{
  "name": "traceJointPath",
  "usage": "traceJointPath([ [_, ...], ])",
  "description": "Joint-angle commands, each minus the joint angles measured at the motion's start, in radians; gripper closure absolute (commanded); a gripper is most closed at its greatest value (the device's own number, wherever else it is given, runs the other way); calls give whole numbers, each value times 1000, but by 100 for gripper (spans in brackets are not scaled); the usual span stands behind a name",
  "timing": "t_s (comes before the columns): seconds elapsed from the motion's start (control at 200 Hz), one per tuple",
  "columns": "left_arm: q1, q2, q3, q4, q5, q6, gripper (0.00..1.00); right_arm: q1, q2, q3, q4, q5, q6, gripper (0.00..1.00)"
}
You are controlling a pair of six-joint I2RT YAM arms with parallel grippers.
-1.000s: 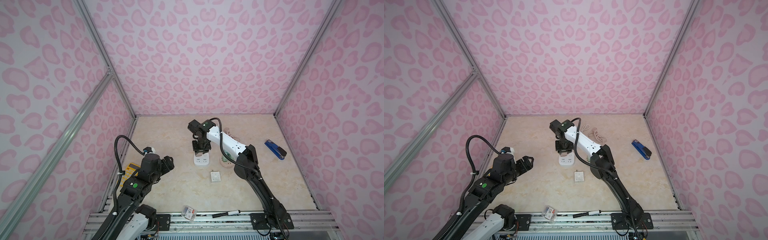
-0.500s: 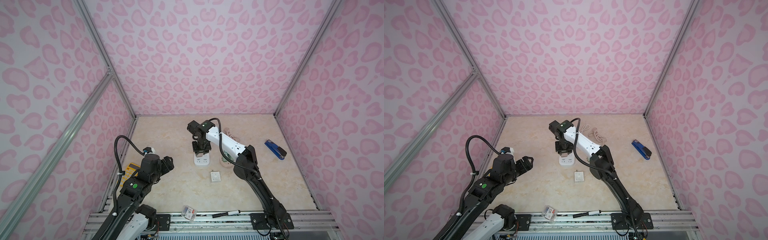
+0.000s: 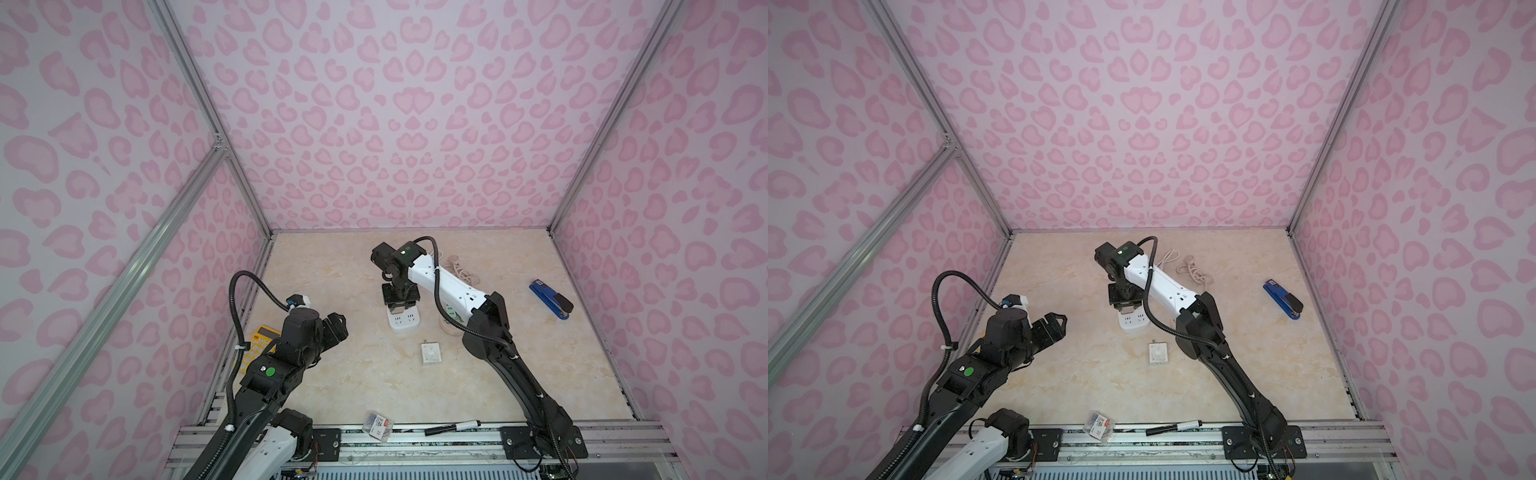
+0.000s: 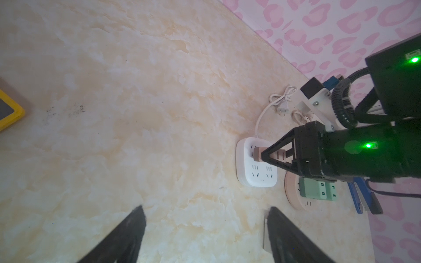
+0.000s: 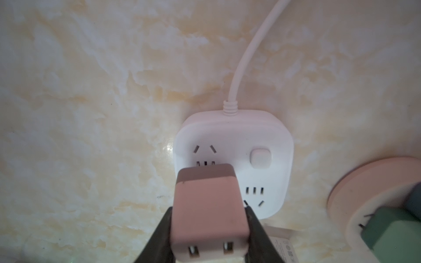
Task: Insert the plug
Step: 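Lower the mauve charger with the right gripper into the white square strip's socket, then open the right gripper and lift it off the plugged charger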
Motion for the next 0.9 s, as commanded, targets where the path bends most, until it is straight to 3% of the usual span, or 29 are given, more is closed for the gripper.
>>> traceJointPath([
  [0.0,2,2,-4,19,-4,12,14,9,43,39,-68,24,-25,100],
  [0.55,1,20,-11,25,19,12,14,-13,175,210,-176,-13,-109,100],
  [0.895,1,65,-1,29,45,12,14,-21,192,215,-151,-24,-126,100],
])
